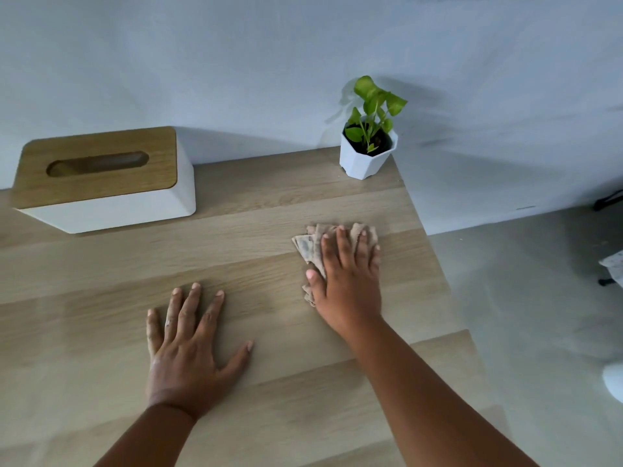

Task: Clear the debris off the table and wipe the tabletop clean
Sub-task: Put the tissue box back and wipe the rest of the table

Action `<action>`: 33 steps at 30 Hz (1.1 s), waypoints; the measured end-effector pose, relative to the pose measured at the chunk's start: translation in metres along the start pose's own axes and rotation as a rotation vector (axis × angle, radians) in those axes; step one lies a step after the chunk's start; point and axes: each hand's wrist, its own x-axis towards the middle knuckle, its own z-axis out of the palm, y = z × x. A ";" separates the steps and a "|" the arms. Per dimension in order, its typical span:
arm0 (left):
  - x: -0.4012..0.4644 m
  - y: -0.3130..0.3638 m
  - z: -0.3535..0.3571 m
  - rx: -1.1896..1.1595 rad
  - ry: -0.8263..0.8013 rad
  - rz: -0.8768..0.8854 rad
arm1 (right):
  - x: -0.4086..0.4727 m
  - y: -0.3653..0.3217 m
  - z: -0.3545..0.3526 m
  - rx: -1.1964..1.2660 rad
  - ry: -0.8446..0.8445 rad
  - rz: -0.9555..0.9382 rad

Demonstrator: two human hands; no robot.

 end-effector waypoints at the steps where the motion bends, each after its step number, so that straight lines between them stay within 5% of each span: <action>1: 0.001 0.001 -0.002 -0.003 -0.004 -0.005 | -0.006 -0.004 0.002 -0.002 0.006 -0.033; 17: -0.001 0.004 -0.007 -0.043 -0.006 -0.015 | -0.191 0.054 0.029 0.027 0.007 -0.320; 26: -0.030 0.030 -0.006 -0.078 -0.026 0.033 | -0.201 0.153 0.004 -0.016 -0.022 -0.139; 33: -0.077 0.076 0.008 -0.059 -0.048 0.104 | -0.133 0.097 -0.007 0.004 -0.072 0.070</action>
